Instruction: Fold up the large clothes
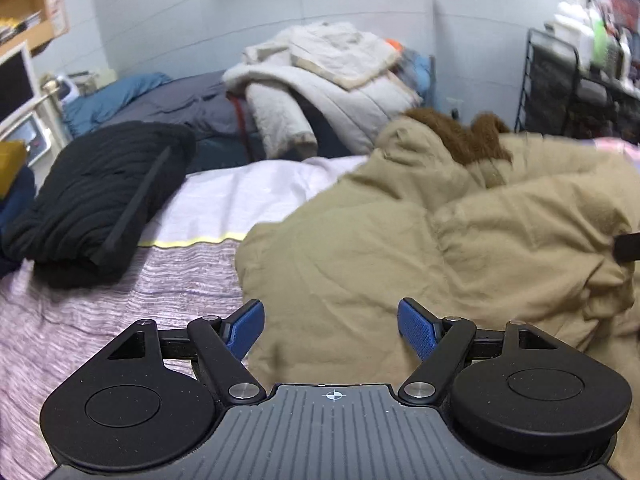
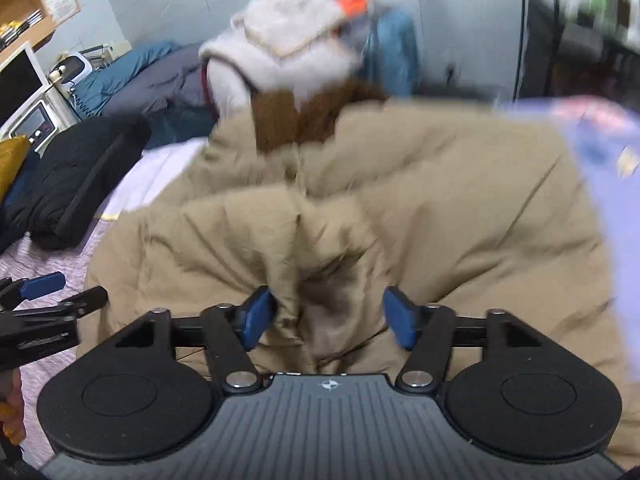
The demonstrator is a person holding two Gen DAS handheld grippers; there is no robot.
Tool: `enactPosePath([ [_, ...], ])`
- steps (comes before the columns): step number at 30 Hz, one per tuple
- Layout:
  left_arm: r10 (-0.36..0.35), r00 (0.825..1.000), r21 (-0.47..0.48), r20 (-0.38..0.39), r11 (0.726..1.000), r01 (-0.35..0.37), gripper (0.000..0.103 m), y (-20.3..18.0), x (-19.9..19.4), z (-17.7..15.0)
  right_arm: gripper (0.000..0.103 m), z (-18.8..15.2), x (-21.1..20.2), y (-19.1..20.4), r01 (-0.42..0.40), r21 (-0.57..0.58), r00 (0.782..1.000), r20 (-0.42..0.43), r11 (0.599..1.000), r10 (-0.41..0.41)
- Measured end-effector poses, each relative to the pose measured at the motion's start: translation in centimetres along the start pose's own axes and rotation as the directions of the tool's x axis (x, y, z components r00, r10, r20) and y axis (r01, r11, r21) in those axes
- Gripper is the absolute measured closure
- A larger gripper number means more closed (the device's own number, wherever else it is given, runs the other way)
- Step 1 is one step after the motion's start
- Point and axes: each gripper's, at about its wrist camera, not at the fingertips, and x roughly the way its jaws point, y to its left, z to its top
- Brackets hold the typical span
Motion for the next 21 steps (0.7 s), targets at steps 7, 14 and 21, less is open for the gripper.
enactPosePath([
  [7,-0.055,0.998,-0.008,0.027,0.998,0.055,0.000,0.9,0.3,1.7,0.042,1.7,-2.6,7.0,-0.086,-0.438,0.974,0.150,0.895,0.167],
  [14,-0.065,0.995,0.076,-0.071,0.995,0.070,0.000,0.1,3.3,1.0,0.046,1.4,3.3,10.0,-0.060,-0.580,0.996,0.024,0.812,0.091],
  [21,-0.028,0.990,0.136,-0.141,0.990,0.047,0.000,-1.9,6.9,-0.7,0.041,1.1,7.4,5.9,-0.029,-0.407,0.990,-0.136,0.913,-0.029],
])
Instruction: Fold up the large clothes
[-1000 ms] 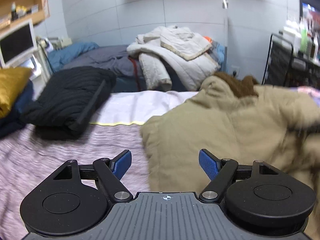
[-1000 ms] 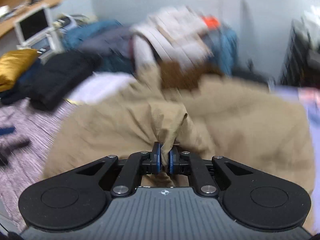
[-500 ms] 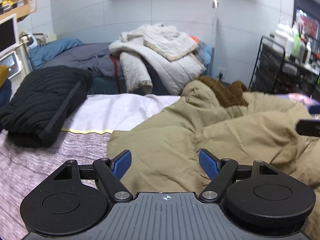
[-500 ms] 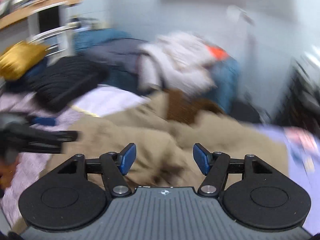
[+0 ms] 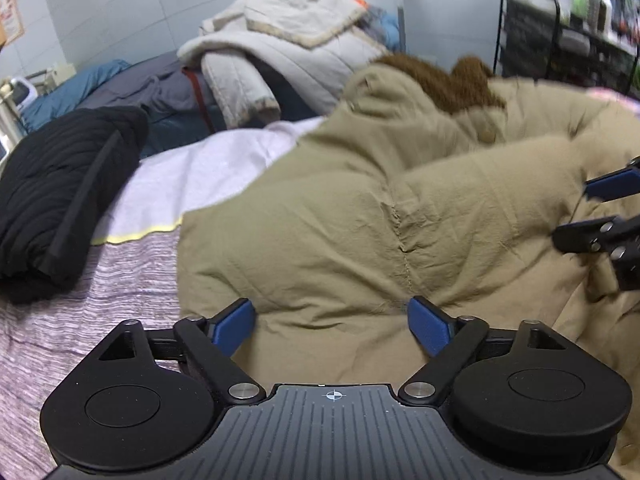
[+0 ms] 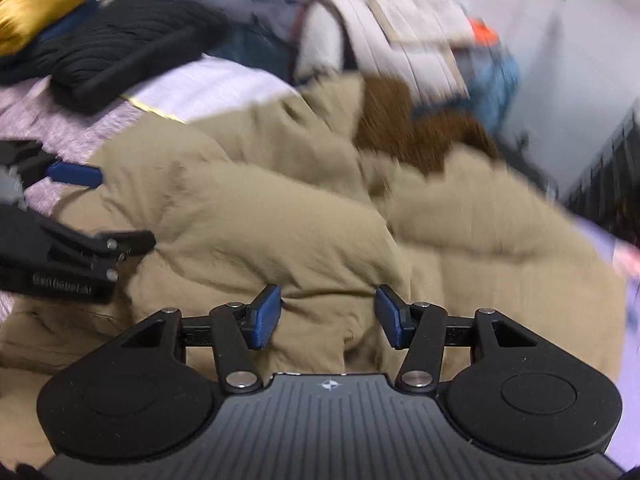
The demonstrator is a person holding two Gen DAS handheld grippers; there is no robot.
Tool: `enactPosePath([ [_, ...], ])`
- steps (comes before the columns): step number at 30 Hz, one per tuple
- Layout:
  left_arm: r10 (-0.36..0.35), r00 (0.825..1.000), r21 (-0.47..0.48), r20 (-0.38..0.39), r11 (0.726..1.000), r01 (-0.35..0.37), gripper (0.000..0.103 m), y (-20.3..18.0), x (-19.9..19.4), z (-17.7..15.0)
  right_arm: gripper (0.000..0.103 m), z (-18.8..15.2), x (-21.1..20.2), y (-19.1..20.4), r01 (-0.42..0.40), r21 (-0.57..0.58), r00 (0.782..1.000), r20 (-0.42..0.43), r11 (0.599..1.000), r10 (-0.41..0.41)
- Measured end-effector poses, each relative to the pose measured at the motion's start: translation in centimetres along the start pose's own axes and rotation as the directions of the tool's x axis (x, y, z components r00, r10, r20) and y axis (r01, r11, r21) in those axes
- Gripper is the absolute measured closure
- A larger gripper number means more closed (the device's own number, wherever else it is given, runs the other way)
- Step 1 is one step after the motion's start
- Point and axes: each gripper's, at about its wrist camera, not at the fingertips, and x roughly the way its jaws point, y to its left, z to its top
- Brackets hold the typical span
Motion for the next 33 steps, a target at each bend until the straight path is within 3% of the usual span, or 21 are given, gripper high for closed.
enactPosePath([
  [3,0.004,0.999,0.011,-0.035,1.000,-0.004,0.000,-0.4,1.8,-0.7,0.040,-0.8,1.5,-1.0,-0.032,0.094,0.998,-0.058,0.995,0.038],
  [8,0.007,0.999,0.051,-0.050,0.999,-0.005,0.000,-1.1,3.3,-1.1,0.037,-1.6,3.8,0.0,0.003,0.043,0.996,-0.088,0.999,0.001],
  [20,-0.004,0.999,0.057,-0.039,0.998,0.006,0.000,-1.0,3.4,-1.2,0.033,-1.0,5.0,-1.0,-0.033,0.068,0.991,-0.131,0.997,0.042],
  [24,-0.035,0.999,0.011,-0.017,0.999,0.035,0.000,0.8,0.0,-0.2,0.031,-0.1,1.4,-2.6,-0.111,0.100,0.990,-0.074,0.989,0.118],
  [27,-0.065,0.996,-0.030,0.063,0.997,0.067,0.000,2.9,-4.0,1.2,0.026,0.7,-3.3,-5.1,-0.155,0.124,0.987,-0.012,0.980,0.157],
  [33,-0.034,0.989,0.002,0.143,0.999,0.034,0.000,6.5,-8.4,8.9,0.025,4.9,-11.0,-14.2,-0.178,0.223,0.981,-0.029,0.958,0.189],
])
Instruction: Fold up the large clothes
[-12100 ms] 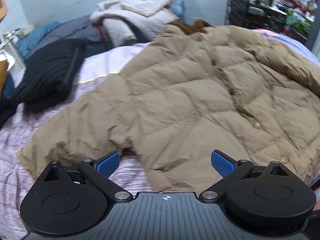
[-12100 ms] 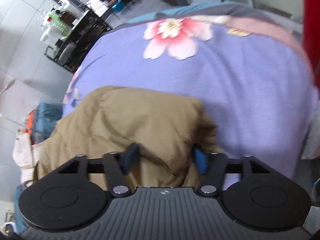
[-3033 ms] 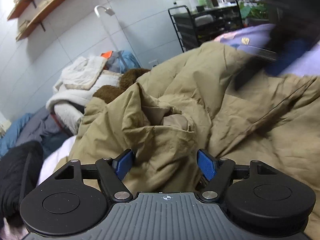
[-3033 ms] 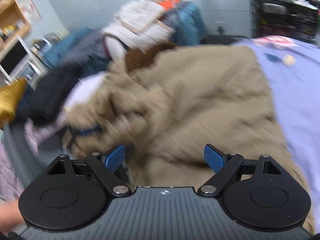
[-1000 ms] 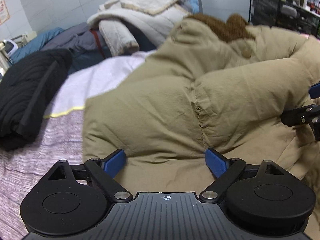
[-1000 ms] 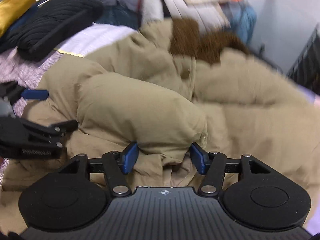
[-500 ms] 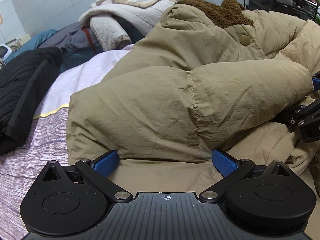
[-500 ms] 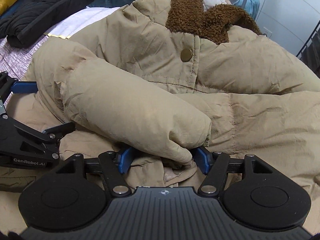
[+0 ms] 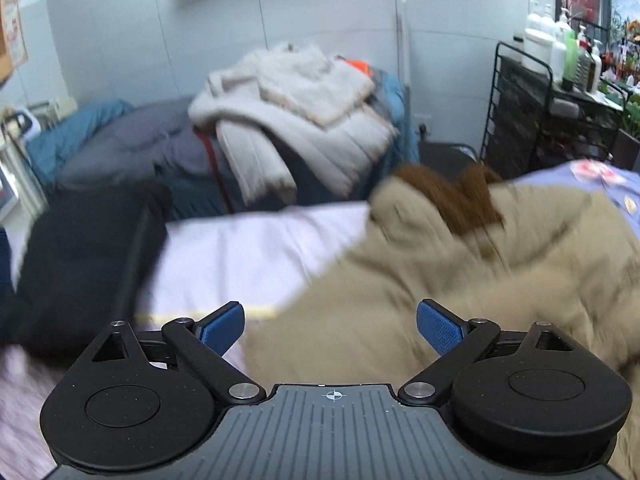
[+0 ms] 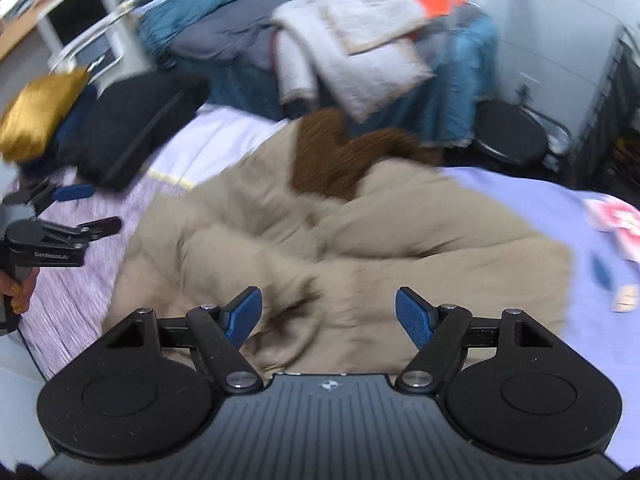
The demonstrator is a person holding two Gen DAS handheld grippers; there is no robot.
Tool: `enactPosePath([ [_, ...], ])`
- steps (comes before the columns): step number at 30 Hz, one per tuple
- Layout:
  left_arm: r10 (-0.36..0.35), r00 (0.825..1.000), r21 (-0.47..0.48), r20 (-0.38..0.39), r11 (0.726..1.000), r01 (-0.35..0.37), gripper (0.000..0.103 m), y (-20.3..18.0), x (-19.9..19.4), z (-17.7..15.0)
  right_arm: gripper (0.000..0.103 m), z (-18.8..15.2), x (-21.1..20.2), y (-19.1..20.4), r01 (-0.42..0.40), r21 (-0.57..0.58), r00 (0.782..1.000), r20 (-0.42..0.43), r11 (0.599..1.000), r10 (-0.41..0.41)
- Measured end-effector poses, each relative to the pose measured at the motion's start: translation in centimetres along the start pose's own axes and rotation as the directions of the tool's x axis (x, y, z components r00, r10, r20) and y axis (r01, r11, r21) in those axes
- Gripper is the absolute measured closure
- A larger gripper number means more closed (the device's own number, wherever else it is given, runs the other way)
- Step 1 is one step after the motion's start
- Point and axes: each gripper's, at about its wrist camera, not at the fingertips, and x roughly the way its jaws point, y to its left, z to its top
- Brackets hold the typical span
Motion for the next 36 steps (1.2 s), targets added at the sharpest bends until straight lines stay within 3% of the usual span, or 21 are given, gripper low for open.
enactPosePath([
  [4,0.046,0.996,0.132,0.081,0.990,-0.057,0.000,0.1,0.5,7.0,0.025,6.6,-3.8,-5.5,-0.006,0.140,1.000,-0.009,0.990,0.008],
  [6,0.067,0.995,0.204,0.076,0.976,-0.081,0.000,-1.0,2.2,10.2,0.025,10.1,-4.3,-7.4,0.008,0.199,1.000,0.009,0.980,-0.010],
  [8,0.038,0.998,0.213,0.048,0.976,-0.047,0.000,-2.0,4.5,12.7,0.024,12.9,-3.4,-8.8,-0.036,0.269,0.999,0.018,0.963,0.032],
  [10,0.014,1.000,0.148,-0.007,0.989,-0.013,0.000,-2.9,7.3,14.2,0.024,14.9,-0.7,-10.1,-0.105,0.363,0.994,0.009,0.926,0.108],
  [12,0.030,0.998,0.071,-0.060,0.997,-0.025,0.000,-3.8,10.2,14.4,0.024,15.9,3.1,-11.9,-0.153,0.494,0.986,0.016,0.856,0.167],
  [15,0.052,0.993,0.003,-0.107,0.999,-0.053,0.000,-4.7,12.1,12.7,0.036,15.4,10.3,-14.2,-0.192,0.709,0.967,0.020,0.679,0.252],
  [17,0.018,0.993,-0.002,-0.117,1.000,-0.019,0.000,-4.9,11.5,11.1,0.040,14.6,14.5,-15.1,-0.195,0.793,0.958,0.027,0.577,0.287],
  [20,0.007,0.994,0.013,-0.113,1.000,-0.005,0.000,-4.5,9.1,8.6,0.040,13.8,19.8,-15.6,-0.136,0.846,0.958,-0.021,0.516,0.286],
  [24,0.032,0.993,0.013,-0.112,0.999,-0.031,0.000,-2.2,5.6,5.3,0.044,13.1,25.3,-16.1,-0.014,0.862,0.971,-0.109,0.507,0.211],
  [26,0.048,0.991,-0.007,-0.124,0.999,-0.050,0.000,-0.8,4.5,4.1,0.050,12.7,26.9,-16.2,0.031,0.866,0.975,-0.137,0.500,0.177],
  [27,0.056,0.990,-0.016,-0.132,0.998,-0.059,0.000,-0.2,4.1,3.6,0.073,12.6,27.4,-16.1,0.035,0.863,0.975,-0.141,0.504,0.172],
  [28,0.065,0.989,-0.029,-0.136,0.997,-0.070,0.000,0.3,3.8,3.3,0.083,12.8,27.5,-15.8,0.031,0.853,0.977,-0.135,0.520,0.163],
  [32,0.090,0.988,-0.096,-0.128,0.990,-0.103,0.000,2.1,3.1,2.7,0.086,15.4,24.7,-13.6,-0.108,0.767,0.985,-0.005,0.632,0.175],
  [36,0.103,0.987,-0.137,-0.121,0.983,-0.120,0.000,2.6,3.0,2.6,0.091,17.9,17.0,-10.0,-0.313,0.506,0.950,0.163,0.804,0.268],
])
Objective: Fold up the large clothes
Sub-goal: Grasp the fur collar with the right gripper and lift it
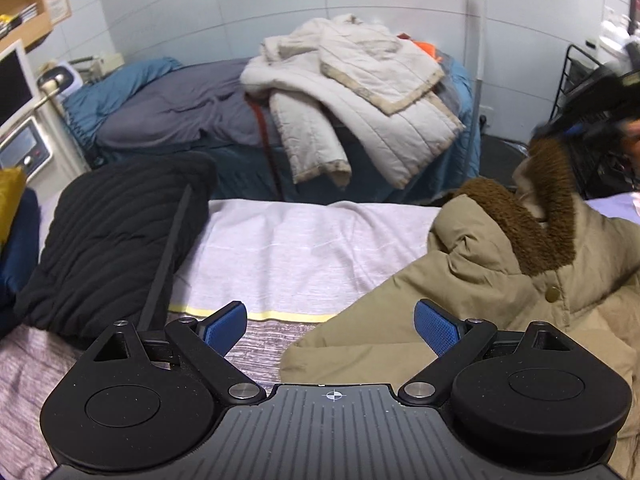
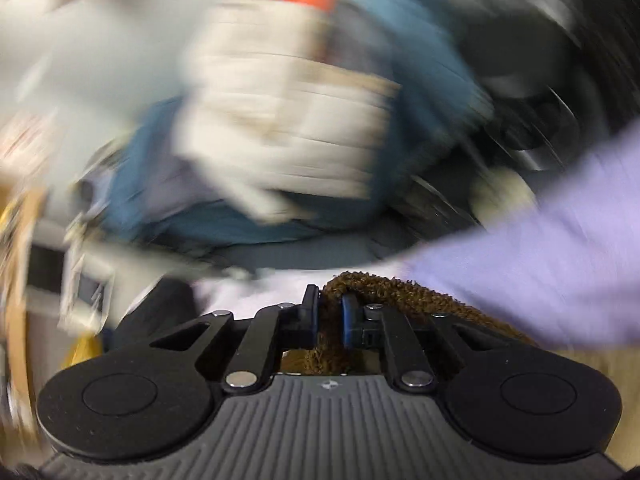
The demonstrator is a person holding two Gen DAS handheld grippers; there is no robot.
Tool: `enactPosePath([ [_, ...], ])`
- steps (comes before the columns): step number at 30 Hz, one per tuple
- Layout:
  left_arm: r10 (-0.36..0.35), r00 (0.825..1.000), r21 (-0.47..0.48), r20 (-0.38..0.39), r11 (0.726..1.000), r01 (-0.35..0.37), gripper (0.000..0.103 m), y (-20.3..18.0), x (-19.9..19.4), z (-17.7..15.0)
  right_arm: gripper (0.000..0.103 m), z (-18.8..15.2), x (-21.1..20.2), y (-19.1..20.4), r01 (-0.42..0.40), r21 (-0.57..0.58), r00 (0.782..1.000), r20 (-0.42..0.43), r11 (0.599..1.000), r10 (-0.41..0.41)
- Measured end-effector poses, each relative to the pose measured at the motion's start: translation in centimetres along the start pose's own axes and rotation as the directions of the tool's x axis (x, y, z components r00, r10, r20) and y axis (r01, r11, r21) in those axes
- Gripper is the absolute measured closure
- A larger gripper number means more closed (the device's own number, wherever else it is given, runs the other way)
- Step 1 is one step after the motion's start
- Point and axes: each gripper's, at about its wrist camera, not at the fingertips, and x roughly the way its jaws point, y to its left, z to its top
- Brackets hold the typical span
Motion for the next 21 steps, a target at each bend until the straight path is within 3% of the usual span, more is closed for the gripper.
enactPosePath([
  [2,-0.006,1.000,-0.006,0.013,1.000,0.006,0.000,-0.1,-0.3,-0.1,0.101,-2.1,-5.2,3.1,-0.082,-0.243,0.994,0.050,0.967,0.096],
  [3,-0.007,1.000,-0.008,0.021,1.000,0.007,0.000,-0.2,-0.5,-0.3,0.101,-3.8,-8.4,4.5,-0.145,-0.387,0.978,0.082,0.910,0.191],
  [5,-0.020,0.999,-0.017,0.037,1.000,0.021,0.000,-0.4,-0.9,-0.6,0.101,-7.3,-15.0,6.3,-0.252,-0.542,0.932,0.086,0.801,0.352],
  [6,-0.033,0.999,-0.023,0.038,0.999,0.034,0.000,-0.6,-0.9,-0.7,0.101,-9.2,-17.5,6.9,-0.244,-0.613,0.925,0.084,0.751,0.370],
  [7,-0.048,0.998,-0.031,0.035,0.998,0.049,0.000,-0.8,-0.7,-0.9,0.101,-10.9,-18.7,7.2,-0.204,-0.671,0.939,0.072,0.713,0.336],
  [8,-0.059,0.998,-0.040,0.026,0.997,0.060,0.000,-1.1,-0.4,-0.9,0.097,-12.0,-18.5,6.9,-0.156,-0.691,0.969,0.033,0.706,0.246],
  [9,-0.066,0.998,-0.053,0.015,0.996,0.067,0.000,-1.4,0.0,-0.9,0.084,-12.7,-17.7,6.2,-0.095,-0.681,0.989,0.019,0.726,0.147],
  [10,-0.071,0.997,-0.069,0.007,0.995,0.071,0.000,-1.8,0.2,-0.8,0.065,-12.9,-16.7,5.1,-0.046,-0.645,0.997,0.022,0.763,0.079],
  [11,-0.078,0.997,-0.085,0.004,0.993,0.078,0.000,-2.1,0.3,-0.6,0.055,-12.5,-15.5,3.6,-0.013,-0.576,0.999,0.017,0.818,0.028],
  [13,-0.100,0.995,-0.087,0.017,0.991,0.101,0.000,-2.9,0.1,-0.3,0.033,-10.8,-13.5,0.9,0.009,-0.410,0.999,0.044,0.912,0.010],
  [15,-0.100,0.995,-0.050,0.027,0.994,0.101,0.000,-3.5,-0.3,-0.2,0.024,-7.9,-10.9,-1.4,-0.021,-0.193,0.999,0.040,0.981,0.029],
  [16,-0.088,0.996,-0.028,0.030,0.996,0.089,0.000,-3.8,-0.5,-0.3,0.024,-6.5,-9.3,-2.3,-0.033,-0.082,0.999,0.035,0.996,0.036],
  [18,-0.059,0.998,0.003,0.034,0.998,0.059,0.000,-3.9,-1.0,-0.7,0.024,-3.6,-5.1,-3.5,-0.056,0.156,0.998,-0.002,0.986,0.057],
  [20,-0.039,0.999,0.001,0.032,0.999,0.039,0.000,-3.4,-1.3,-1.2,0.024,-1.5,-1.6,-3.5,-0.041,0.250,0.998,-0.041,0.967,0.053],
  [21,-0.031,0.999,-0.012,0.026,0.999,0.032,0.000,-3.0,-1.4,-1.5,0.025,-0.4,0.4,-3.0,0.010,0.255,0.998,-0.068,0.967,0.008],
])
